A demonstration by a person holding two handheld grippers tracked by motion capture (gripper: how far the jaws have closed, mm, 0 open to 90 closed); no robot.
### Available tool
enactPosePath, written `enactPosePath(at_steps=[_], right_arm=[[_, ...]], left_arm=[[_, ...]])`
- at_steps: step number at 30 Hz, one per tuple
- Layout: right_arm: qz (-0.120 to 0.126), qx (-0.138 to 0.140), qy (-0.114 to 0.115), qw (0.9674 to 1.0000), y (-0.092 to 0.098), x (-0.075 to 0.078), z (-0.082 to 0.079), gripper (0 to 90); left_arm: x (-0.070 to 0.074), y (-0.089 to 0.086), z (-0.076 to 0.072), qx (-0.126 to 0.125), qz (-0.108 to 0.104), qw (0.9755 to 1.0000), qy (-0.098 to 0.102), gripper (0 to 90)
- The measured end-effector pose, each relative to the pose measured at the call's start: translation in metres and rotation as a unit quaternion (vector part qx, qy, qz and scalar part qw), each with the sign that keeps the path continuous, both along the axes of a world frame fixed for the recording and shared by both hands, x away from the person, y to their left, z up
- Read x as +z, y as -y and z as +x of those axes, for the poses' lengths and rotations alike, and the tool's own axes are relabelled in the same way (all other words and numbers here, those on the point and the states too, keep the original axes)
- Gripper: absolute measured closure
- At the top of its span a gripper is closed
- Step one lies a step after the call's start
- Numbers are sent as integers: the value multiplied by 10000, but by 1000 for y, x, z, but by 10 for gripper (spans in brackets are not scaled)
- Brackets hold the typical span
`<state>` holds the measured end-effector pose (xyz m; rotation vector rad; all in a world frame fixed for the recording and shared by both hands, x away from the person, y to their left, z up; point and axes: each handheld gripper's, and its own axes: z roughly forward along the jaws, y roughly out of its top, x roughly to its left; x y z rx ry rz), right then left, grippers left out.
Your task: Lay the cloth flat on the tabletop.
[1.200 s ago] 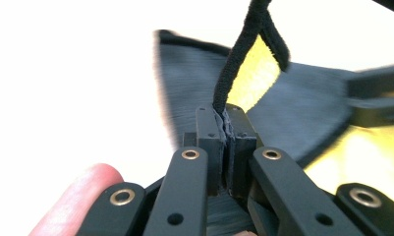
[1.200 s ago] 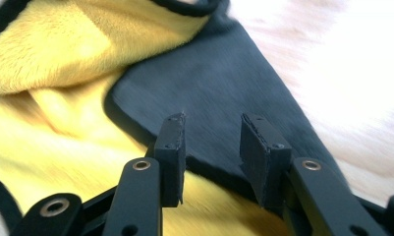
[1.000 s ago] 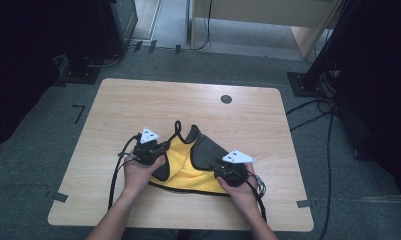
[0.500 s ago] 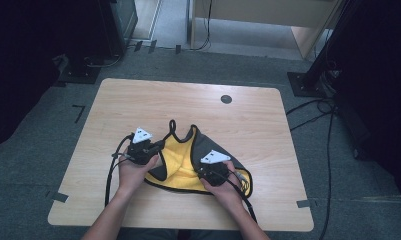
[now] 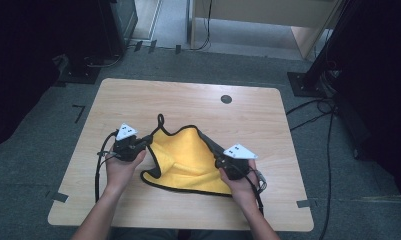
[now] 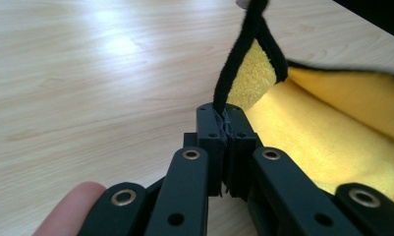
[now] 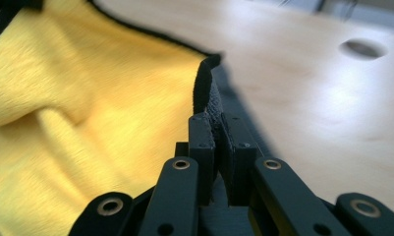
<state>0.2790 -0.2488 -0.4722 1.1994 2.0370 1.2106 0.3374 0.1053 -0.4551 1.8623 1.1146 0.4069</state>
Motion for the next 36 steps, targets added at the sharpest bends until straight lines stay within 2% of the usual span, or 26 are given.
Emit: enactPosePath(at_steps=[1, 2, 3, 4, 5, 6, 9, 10, 11, 13, 14, 15, 16, 17, 18, 19, 20, 23, 26, 27, 28, 29, 32, 35, 36], right_arm=[[21, -165, 104, 9998, 14, 10, 5, 848], [21, -165, 104, 9998, 14, 10, 5, 848], [74, -273, 140, 9995, 22, 16, 10, 849], [189, -489, 229, 9984, 38, 28, 21, 851], [189, -489, 229, 9984, 38, 28, 21, 851], [251, -571, 275, 9977, 45, 34, 29, 852], [383, -859, 309, 9951, 63, 49, 59, 854], [440, -1055, 226, 9932, 69, 52, 83, 852], [440, -1055, 226, 9932, 69, 52, 83, 852], [435, -1225, 115, 9914, 72, 49, 105, 820], [247, -1708, 90, 9850, 74, 44, 123, 676], [247, -1708, 90, 9850, 74, 44, 123, 676], [215, -1945, 70, 9806, 75, 43, 127, 617], [341, -2119, -9, 9767, 80, 42, 130, 608], [574, -2119, -112, 9755, 83, 41, 130, 588], [729, -2034, -169, 9762, 86, 40, 129, 578], [778, -1947, -176, 9776, 88, 38, 124, 575], [609, -1572, -332, 9851, 88, 27, 108, 564], [498, -1366, -512, 9880, 90, 13, 91, 556], [479, -1319, -561, 9885, 90, 9, 84, 556], [489, -1244, -652, 9889, 90, 0, 69, 556], [489, -1244, -652, 9889, 90, 0, 69, 556], [430, -1042, -801, 9904, 87, -11, 47, 556], [457, -933, -915, 9904, 84, -20, 25, 575], [438, -899, -1003, 9899, 82, -26, 11, 591]], left_arm=[[0, -2, 2, 28, -20, 10000, 2, 882], [2, -6, 5, 49, -16, 10000, 5, 882], [3, -9, 8, 94, -34, 9999, 12, 882], [4, -12, 12, 135, -48, 9999, 40, 883], [6, -15, 16, 192, -42, 9998, 77, 883], [8, -19, 23, 242, -61, 9996, 103, 884], [12, -25, 41, 412, -132, 9990, 107, 884], [14, -25, 51, 529, -179, 9984, 103, 883], [14, -26, 58, 611, -203, 9979, 99, 883], [14, -26, 76, 799, -310, 9963, 2, 878], [12, -25, 89, 1260, -199, 9918, -101, 757], [12, -25, 89, 1260, -199, 9918, -101, 657], [10, -29, 95, 1491, -204, 9885, -179, 657], [9, -33, 97, 1599, -239, 9864, -288, 576], [8, -36, 97, 1623, -221, 9859, -343, 571], [5, -38, 95, 1605, -196, 9861, -371, 562], [3, -40, 92, 1526, -140, 9875, -383, 557], [-11, -45, 78, 1299, 86, 9902, -503, 550], [-24, -49, 59, 1187, 249, 9909, -581, 548], [-26, -50, 52, 1138, 245, 9914, -593, 548], [-28, -50, 45, 1095, 228, 9920, -590, 541], [-29, -50, 39, 1059, 240, 9923, -590, 541], [-31, -47, 13, 832, 251, 9948, -530, 529], [-36, -40, -12, 591, 392, 9963, -481, 556], [-39, -38, -19, 529, 478, 9963, -475, 556]])
